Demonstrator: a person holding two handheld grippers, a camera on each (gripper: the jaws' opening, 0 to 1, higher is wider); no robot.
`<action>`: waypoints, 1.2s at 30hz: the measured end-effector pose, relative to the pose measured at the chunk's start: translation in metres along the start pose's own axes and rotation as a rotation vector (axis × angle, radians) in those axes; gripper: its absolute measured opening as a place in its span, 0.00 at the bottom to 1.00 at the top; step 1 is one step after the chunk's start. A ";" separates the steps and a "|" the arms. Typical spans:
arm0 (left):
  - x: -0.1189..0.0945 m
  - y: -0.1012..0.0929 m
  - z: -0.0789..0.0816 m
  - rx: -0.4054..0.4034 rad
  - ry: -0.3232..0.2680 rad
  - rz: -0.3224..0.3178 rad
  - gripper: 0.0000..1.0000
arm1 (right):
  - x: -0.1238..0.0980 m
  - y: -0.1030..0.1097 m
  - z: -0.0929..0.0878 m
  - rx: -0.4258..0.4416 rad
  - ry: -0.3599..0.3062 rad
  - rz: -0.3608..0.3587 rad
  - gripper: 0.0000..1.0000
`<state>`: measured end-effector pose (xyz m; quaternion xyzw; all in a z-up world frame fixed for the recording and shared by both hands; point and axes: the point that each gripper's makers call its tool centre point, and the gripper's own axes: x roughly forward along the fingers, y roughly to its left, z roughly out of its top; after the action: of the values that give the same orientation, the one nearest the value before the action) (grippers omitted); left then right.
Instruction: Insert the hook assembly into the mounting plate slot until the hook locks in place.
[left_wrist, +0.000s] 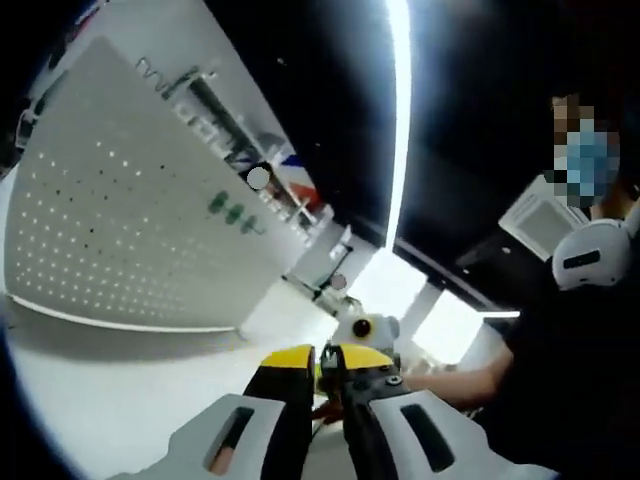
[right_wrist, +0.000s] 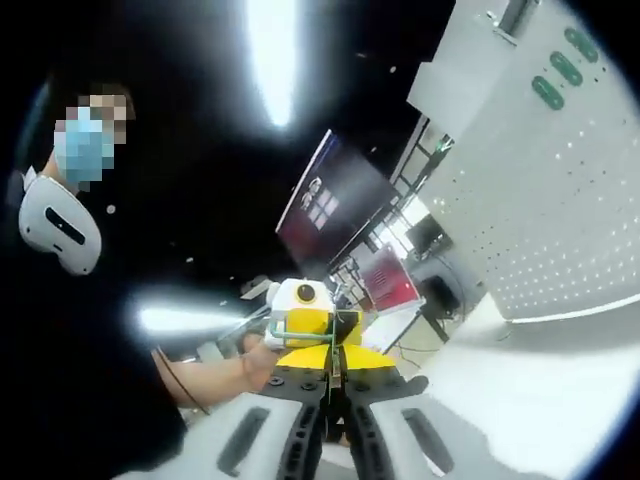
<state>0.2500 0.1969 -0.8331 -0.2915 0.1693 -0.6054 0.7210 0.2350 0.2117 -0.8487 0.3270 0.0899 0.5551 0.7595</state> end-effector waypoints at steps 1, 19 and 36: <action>0.000 -0.004 0.000 -0.013 -0.001 -0.019 0.07 | 0.000 0.002 0.000 0.015 -0.005 0.011 0.00; 0.005 -0.002 -0.001 0.012 0.030 -0.013 0.01 | -0.002 0.000 0.002 -0.004 0.005 0.005 0.04; -0.048 0.108 -0.010 0.065 0.088 0.643 0.01 | -0.030 -0.058 -0.003 -0.455 0.330 -0.479 0.19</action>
<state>0.3176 0.2519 -0.9138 -0.1736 0.2643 -0.3637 0.8762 0.2679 0.1759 -0.8930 0.0254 0.1595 0.4126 0.8965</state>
